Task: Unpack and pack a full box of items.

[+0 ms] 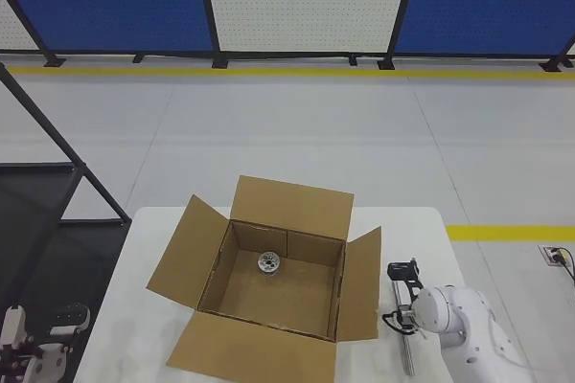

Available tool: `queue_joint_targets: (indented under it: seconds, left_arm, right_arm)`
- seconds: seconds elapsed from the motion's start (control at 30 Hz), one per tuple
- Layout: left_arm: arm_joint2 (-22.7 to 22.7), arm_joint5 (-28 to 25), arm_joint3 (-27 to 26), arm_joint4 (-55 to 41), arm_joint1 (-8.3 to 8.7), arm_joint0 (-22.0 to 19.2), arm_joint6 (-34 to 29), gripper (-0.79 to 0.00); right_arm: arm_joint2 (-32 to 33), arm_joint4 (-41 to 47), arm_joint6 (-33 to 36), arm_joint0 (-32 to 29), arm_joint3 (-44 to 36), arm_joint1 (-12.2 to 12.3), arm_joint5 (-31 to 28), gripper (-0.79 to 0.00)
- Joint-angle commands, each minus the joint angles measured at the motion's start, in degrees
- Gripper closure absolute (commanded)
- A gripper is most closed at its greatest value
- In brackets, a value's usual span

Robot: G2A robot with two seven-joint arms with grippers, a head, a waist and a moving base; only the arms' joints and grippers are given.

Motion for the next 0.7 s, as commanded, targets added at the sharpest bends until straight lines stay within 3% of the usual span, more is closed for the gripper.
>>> queue_joint_targets:
  seconds: [0.0,0.4,0.67]
  left_arm:
    - [0.0,0.0,0.0,0.0,0.0,0.0,0.0,-0.785]
    - [0.0,0.0,0.0,0.0,0.0,0.0,0.0,-0.785]
    - [0.0,0.0,0.0,0.0,0.0,0.0,0.0,-0.785]
  right_arm:
    - [1.39,0.08,-0.1,-1.13,-2.17,0.27,0.07,0.0]
    - [16.82,10.26,-3.48,-12.39,-21.64,2.11,-1.89,0.0]
    - [23.59,19.13,-7.65,-17.36,-31.52,2.66,-4.24,0.0]
